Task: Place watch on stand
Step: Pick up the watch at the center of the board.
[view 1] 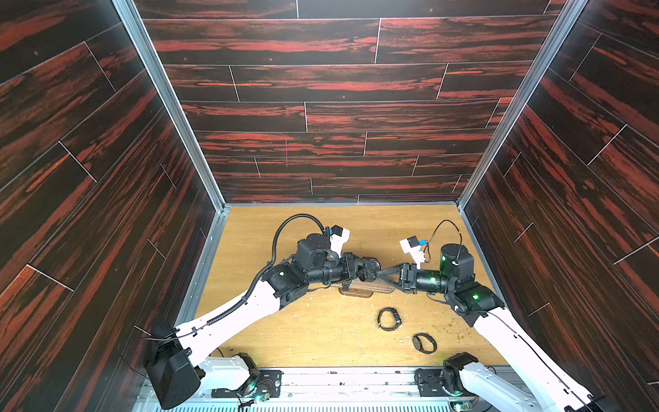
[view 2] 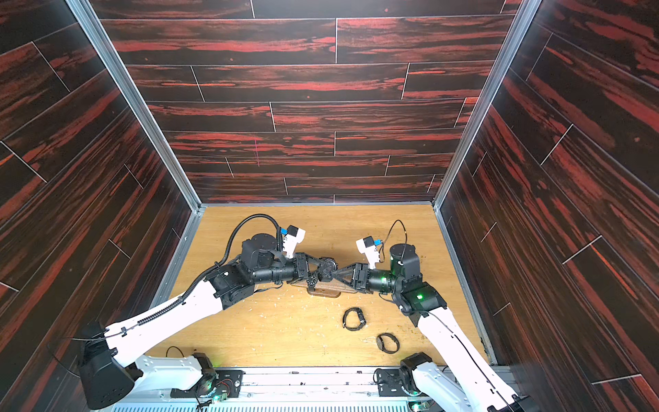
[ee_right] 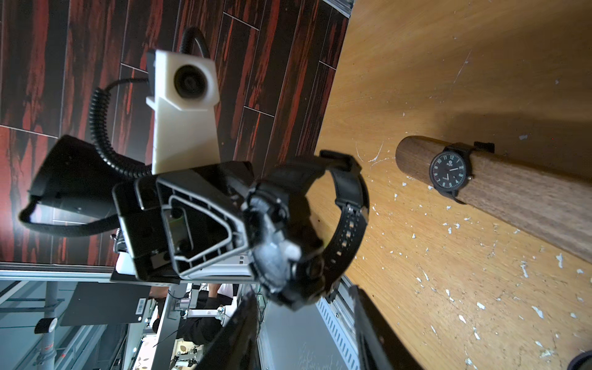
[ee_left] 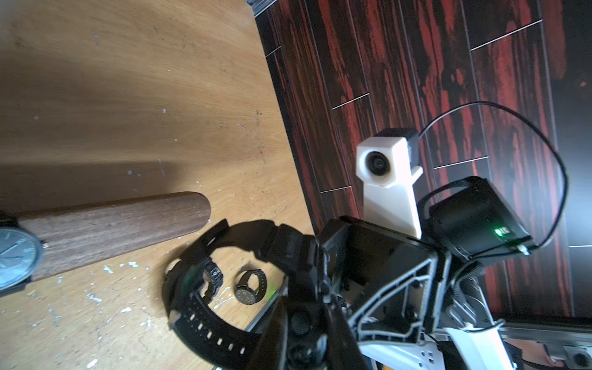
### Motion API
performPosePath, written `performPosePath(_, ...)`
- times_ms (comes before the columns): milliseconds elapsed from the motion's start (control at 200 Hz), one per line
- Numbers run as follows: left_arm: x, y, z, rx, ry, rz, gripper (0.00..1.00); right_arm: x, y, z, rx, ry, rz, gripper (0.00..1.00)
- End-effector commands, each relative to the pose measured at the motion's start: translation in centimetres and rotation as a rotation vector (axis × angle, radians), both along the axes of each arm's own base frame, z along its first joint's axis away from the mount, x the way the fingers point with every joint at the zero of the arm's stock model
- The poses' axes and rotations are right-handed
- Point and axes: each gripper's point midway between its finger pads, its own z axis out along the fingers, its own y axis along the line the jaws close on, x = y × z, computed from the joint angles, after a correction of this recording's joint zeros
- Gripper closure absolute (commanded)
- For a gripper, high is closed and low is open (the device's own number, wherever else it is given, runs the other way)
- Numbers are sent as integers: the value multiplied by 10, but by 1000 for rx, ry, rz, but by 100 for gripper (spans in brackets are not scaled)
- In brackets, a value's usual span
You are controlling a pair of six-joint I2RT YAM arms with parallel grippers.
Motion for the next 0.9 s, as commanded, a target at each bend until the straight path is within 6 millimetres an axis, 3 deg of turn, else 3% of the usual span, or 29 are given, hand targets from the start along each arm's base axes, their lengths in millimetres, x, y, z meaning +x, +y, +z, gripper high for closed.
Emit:
performPosePath(0,0,-3,11,-56,-12,-19,92,3,2,20,34,-56,26,53)
performPosePath(240,1,-8,14,-88,2,-35,92,6,5,33,83,-79,49,60)
performPosePath(596,5,-10,14,-108,12,-43,91,4,5,39,104,-82,58,84)
performPosePath(747,8,-12,14,-115,17,-45,75,4,5,36,110,-74,58,96)
performPosePath(897,9,-12,16,-118,16,-43,58,5,3,35,109,-71,47,100)
